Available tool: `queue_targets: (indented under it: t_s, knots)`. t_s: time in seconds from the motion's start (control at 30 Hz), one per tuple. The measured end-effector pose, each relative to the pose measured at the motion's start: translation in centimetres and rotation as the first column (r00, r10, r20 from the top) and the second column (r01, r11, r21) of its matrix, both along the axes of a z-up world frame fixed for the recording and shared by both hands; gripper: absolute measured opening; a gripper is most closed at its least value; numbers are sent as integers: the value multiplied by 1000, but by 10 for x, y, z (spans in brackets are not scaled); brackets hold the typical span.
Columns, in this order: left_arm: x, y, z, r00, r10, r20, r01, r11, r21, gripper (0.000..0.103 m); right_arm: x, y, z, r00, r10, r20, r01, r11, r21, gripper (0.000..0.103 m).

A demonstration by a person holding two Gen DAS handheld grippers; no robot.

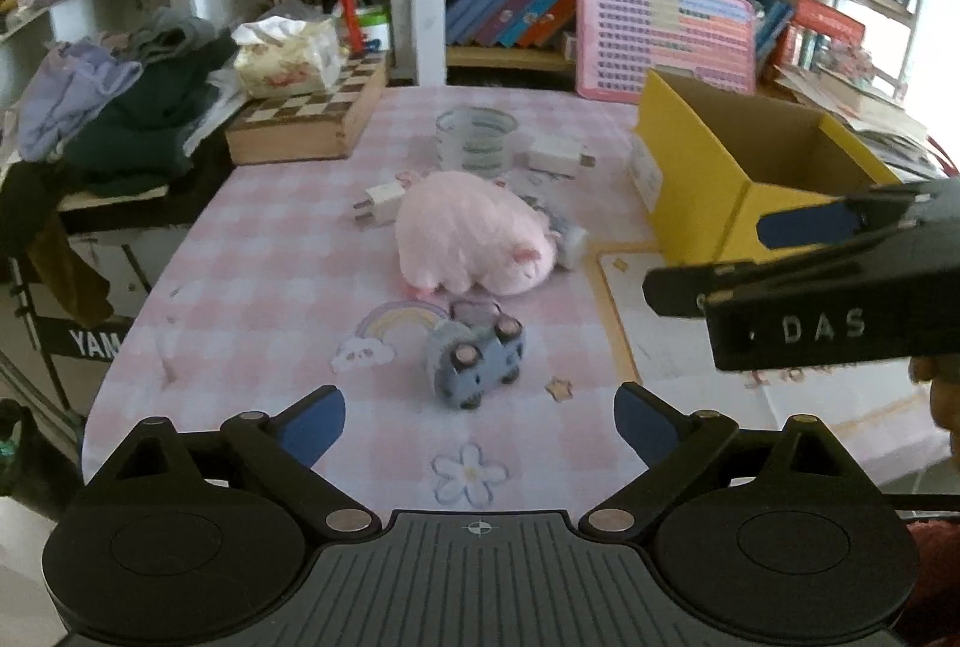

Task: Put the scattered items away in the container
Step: 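Move the right gripper to the pink plush pig while the left gripper approaches the grey toy truck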

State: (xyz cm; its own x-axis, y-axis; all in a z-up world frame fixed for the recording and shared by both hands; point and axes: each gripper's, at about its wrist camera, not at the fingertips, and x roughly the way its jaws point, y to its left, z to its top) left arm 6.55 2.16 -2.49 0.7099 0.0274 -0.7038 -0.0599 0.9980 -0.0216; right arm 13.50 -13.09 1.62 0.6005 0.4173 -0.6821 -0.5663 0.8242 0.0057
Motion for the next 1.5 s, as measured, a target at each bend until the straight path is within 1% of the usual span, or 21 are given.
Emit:
queue_targets:
  t_s: [0.13,0.23,0.33,0.47,0.67,0.77,0.83,0.97,1.23,1.33,1.37,1.4,1.5]
  knots:
    - [17,1,-5,1000,28,-10,-28,1000,12,94,24,11,3,998,60,-9,-60,998,15,82]
    - [28,1,-12,999,30,-35,-29,999,17,88,40,20,3,995,96,-32,-95,995,32,82]
    - [37,0,-20,998,32,-57,-31,999,24,85,54,33,1,989,139,-51,-137,990,40,82]
    - [48,4,-29,997,47,-55,-45,999,26,85,70,52,-6,979,192,-69,-191,981,25,82]
    - [63,8,-39,994,80,-70,-80,997,5,84,97,74,-18,967,230,-110,-232,973,-9,83]
    - [69,9,-43,994,85,-72,-87,996,-15,79,110,83,-24,962,239,-134,-244,970,-21,83]
    - [74,9,-48,993,87,-83,-89,996,-22,73,116,89,-28,959,249,-138,-255,966,-30,83]
    - [79,8,-55,991,92,-98,-96,995,-38,71,123,102,-36,953,271,-135,-282,957,-63,83]
    - [82,5,-61,989,85,-118,-92,994,-54,60,129,120,-49,941,310,-138,-326,939,-114,82]
    - [83,4,-61,990,90,-112,-97,994,-57,60,131,124,-55,939,310,-147,-328,936,-124,82]
    - [83,4,-61,990,90,-110,-96,994,-55,60,131,125,-57,939,311,-150,-330,935,-128,80]
    - [84,3,-61,990,89,-108,-95,994,-54,60,131,125,-58,937,314,-154,-334,934,-129,75]
    - [83,2,-61,990,88,-107,-94,994,-52,60,130,125,-59,933,325,-157,-345,931,-122,66]
